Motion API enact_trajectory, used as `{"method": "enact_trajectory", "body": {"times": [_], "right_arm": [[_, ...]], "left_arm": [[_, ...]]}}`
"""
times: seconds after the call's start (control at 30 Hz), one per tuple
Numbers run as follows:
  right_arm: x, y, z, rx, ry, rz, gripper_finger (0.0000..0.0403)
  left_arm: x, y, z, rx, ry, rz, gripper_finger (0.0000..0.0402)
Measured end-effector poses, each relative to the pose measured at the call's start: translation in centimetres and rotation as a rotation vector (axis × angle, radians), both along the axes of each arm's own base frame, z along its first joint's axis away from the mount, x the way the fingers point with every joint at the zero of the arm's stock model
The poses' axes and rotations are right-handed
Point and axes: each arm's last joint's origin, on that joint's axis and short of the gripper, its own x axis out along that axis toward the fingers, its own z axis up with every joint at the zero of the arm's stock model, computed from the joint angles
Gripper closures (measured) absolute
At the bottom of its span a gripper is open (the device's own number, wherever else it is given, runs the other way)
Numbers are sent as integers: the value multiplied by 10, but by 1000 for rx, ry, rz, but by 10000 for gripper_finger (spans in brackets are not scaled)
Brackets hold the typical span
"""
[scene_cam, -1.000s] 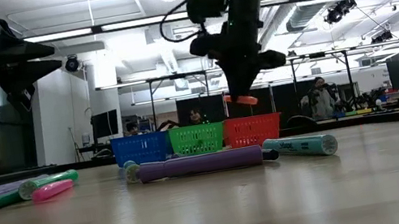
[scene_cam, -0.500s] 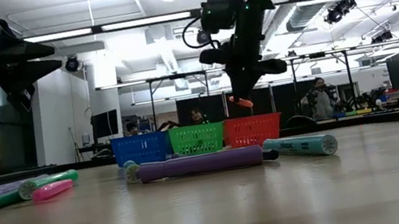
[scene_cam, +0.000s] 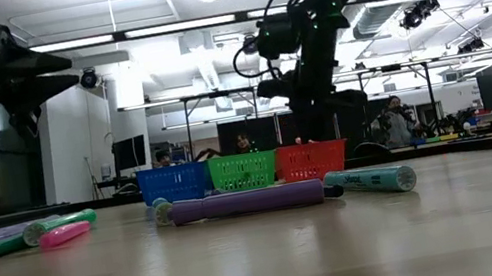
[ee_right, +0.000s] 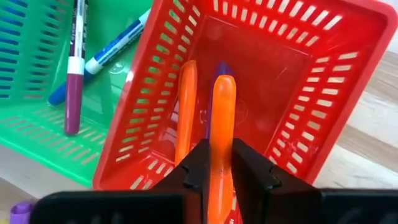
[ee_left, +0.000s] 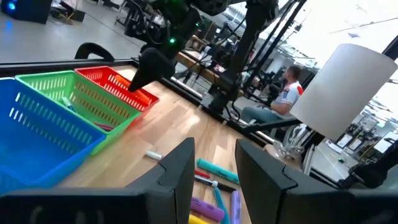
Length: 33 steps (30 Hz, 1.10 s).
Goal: Pick & Place Markers
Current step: Put the orange highlighter into the red bin, then put the mint green highlighter into the blue bin
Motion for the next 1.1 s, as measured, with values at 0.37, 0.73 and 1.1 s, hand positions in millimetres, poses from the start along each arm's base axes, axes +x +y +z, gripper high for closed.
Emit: {"method": "enact_trajectory", "body": {"times": [0.37, 0.73, 1.1], "right_arm": [[2, 1, 1, 20, -32, 51, 302], [-5, 12, 36, -6, -124, 97, 280], [-17, 61, 91, -103, -222, 211, 282]], "left_arm": [[0, 0, 0, 1, 5, -1, 286], [0, 0, 0, -29, -2, 1, 286], [0, 0, 0, -103, -19, 1, 286]]}}
